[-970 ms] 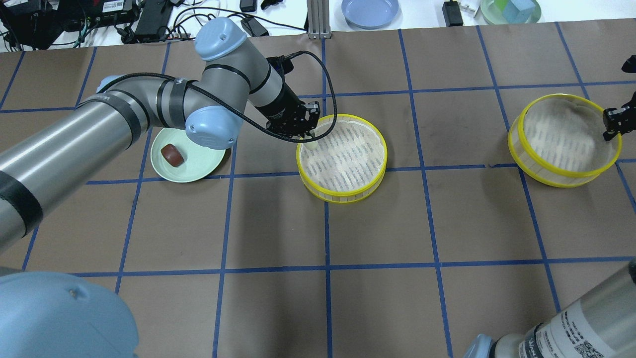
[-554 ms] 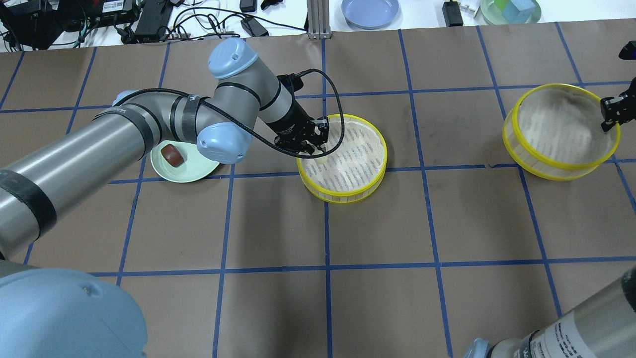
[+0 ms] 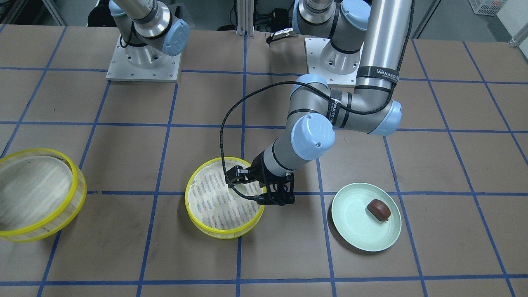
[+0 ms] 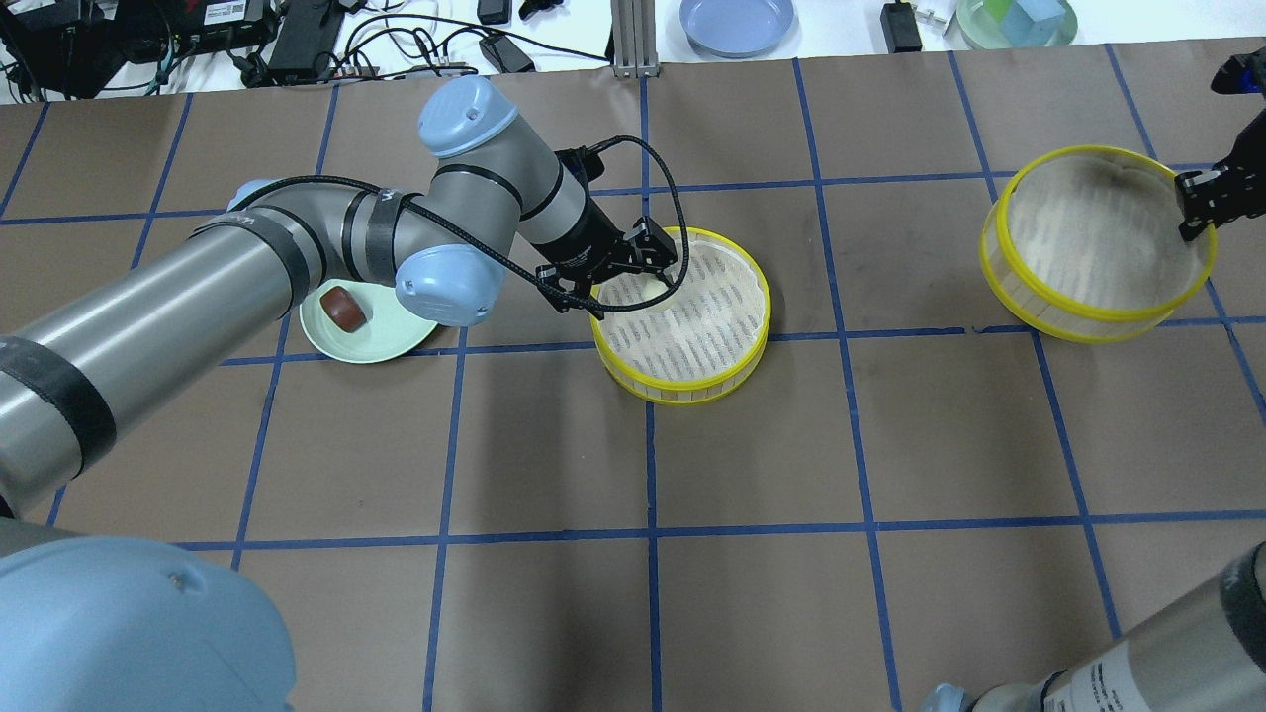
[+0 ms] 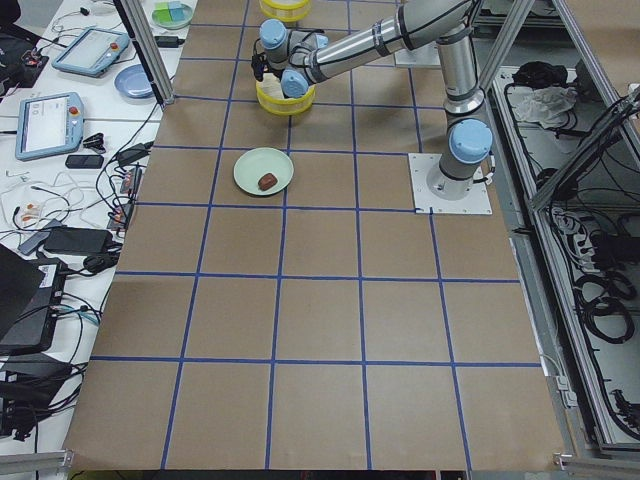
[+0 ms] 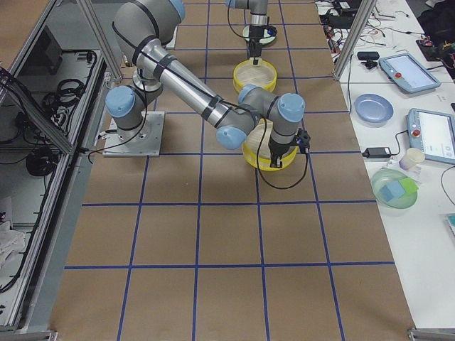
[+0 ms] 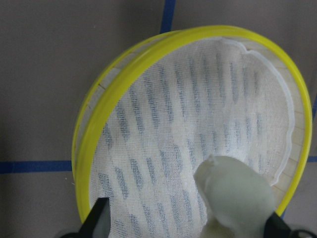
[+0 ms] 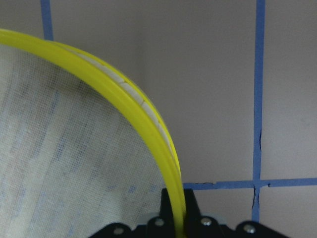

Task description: Stack buns with steamer

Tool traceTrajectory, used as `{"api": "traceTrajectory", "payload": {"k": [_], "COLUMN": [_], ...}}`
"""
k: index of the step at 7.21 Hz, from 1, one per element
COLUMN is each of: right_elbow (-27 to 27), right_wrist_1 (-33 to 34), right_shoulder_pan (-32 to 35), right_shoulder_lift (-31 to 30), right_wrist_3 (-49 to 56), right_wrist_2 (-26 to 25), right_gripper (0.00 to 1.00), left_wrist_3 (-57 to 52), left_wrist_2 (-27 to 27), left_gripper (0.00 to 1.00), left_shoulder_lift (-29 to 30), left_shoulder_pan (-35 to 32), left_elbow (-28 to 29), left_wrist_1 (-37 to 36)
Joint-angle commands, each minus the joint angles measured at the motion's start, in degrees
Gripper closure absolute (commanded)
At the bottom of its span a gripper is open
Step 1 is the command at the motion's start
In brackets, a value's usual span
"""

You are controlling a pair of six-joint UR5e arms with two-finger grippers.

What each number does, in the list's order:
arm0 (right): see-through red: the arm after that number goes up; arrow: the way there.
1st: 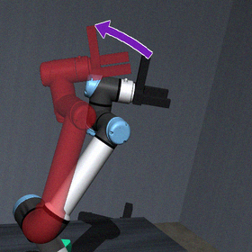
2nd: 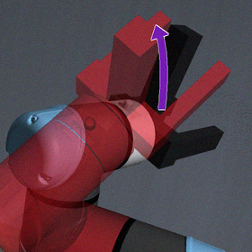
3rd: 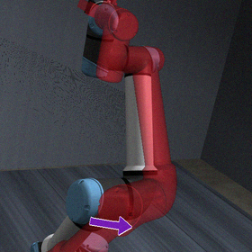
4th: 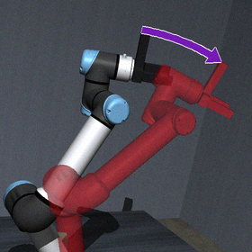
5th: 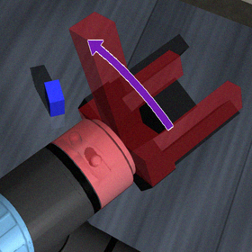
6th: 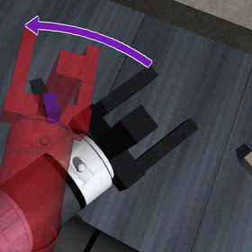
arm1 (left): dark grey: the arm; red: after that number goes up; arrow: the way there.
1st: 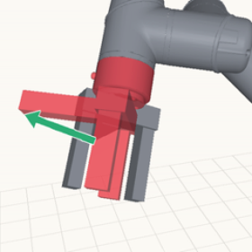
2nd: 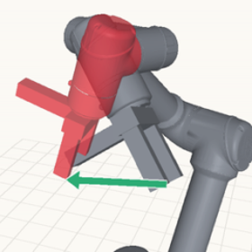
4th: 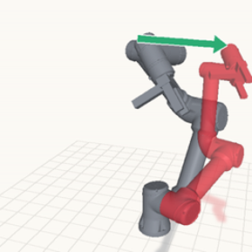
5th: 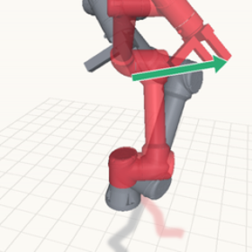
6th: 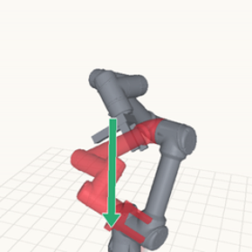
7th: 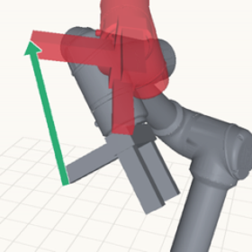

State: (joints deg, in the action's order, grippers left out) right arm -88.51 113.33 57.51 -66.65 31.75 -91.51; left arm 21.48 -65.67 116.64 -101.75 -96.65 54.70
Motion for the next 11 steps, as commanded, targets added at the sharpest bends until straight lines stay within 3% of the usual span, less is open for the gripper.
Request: {"api": "traceTrajectory", "payload": {"k": [1,3,4,5,6,8,11], "right_elbow": [0.0,0.0,-0.1,-0.2,-0.8,-1.1,-2.5], "right_wrist_1": [0.0,-0.1,-0.8,-1.8,-1.9,-3.6,-7.4], "right_shoulder_pan": [1.5,3.0,4.1,7.1,9.7,17.6,29.7], "right_shoulder_lift": [-1.1,-2.1,-3.0,-4.3,-6.1,-7.6,-9.9], "right_wrist_3": [-1.1,-2.4,-4.4,-7.6,-11.9,-21.6,-34.1], "right_wrist_2": [-0.1,-0.9,-0.9,-1.0,-1.0,-1.0,0.4], "right_gripper": [0.96,0.96,0.96,0.96,0.96,0.96,0.96], "left_wrist_3": [0.1,0.1,-0.9,-5.2,-12.2,-23.3,-25.0], "left_wrist_2": [-0.2,-0.9,-7.4,-18.9,-23.2,-25.5,-25.2], "left_gripper": [0.0,0.0,0.0,0.0,0.0,0.0,0.0], "left_shoulder_lift": [-0.1,-1.6,-2.6,-3.7,-5.0,-6.6,-4.5], "left_shoulder_pan": [0.0,0.2,0.8,1.3,3.6,12.0,22.5], "left_elbow": [0.1,1.1,3.7,7.1,8.7,8.2,4.8], "left_wrist_1": [0.1,1.1,5.4,10.8,13.3,15.1,14.6]}}
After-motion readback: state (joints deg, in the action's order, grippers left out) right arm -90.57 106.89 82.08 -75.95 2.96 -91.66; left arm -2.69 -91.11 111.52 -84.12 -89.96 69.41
